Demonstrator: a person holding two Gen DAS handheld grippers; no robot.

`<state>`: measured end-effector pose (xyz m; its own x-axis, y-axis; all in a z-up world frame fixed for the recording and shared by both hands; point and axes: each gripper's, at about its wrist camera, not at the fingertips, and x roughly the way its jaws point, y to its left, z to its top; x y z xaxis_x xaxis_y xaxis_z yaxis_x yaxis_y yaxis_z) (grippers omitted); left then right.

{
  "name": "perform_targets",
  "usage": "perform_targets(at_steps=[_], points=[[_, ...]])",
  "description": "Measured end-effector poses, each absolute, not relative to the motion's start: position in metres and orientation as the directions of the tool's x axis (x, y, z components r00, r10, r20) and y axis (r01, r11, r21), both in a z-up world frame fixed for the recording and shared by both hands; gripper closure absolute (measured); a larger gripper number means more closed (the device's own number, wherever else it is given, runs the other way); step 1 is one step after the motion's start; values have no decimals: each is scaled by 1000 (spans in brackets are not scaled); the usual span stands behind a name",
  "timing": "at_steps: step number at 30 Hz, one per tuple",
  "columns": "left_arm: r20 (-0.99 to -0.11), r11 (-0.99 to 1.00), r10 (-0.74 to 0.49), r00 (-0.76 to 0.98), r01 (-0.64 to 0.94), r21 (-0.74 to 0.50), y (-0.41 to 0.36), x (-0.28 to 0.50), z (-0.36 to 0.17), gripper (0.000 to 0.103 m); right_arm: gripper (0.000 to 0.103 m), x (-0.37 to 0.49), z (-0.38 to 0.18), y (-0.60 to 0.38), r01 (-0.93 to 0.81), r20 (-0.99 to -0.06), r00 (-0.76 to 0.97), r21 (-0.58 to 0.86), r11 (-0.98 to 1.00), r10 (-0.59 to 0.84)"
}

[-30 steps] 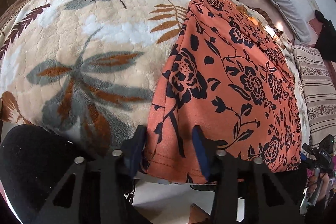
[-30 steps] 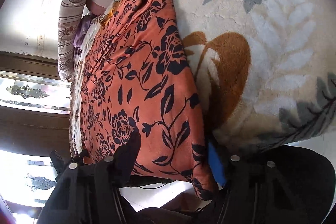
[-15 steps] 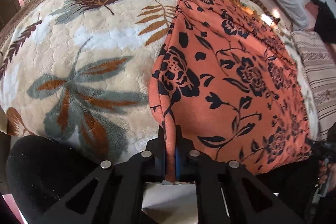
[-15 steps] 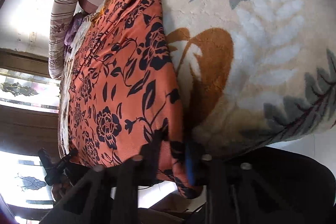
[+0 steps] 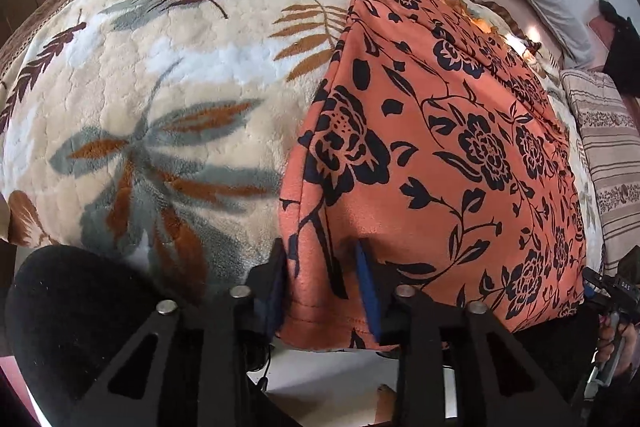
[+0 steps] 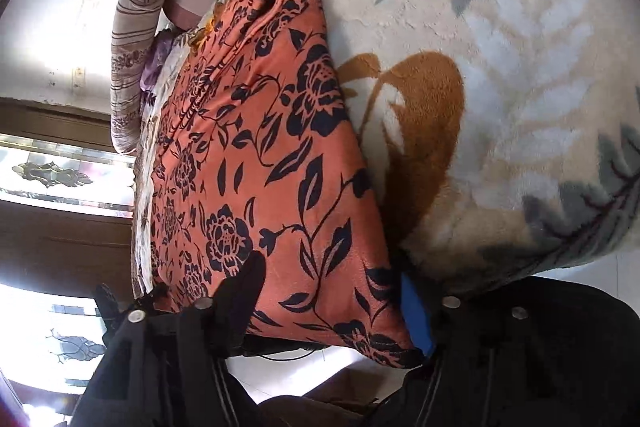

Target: Fold small clothes

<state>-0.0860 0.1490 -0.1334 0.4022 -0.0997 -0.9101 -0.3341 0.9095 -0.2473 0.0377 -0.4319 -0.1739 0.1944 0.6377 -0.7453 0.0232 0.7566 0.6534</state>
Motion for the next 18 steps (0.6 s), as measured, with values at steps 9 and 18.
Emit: perform_targets(at_steps=[9, 18], points=[[-854, 873, -168, 492, -327, -360, 167, -81, -97, 96, 96, 44, -144, -444, 26, -661, 260, 733, 680, 703], [-834, 877, -212, 510, -276, -392, 163, -54, -75, 96, 96, 77, -146, -431, 54, -589, 248, 801, 597, 769]])
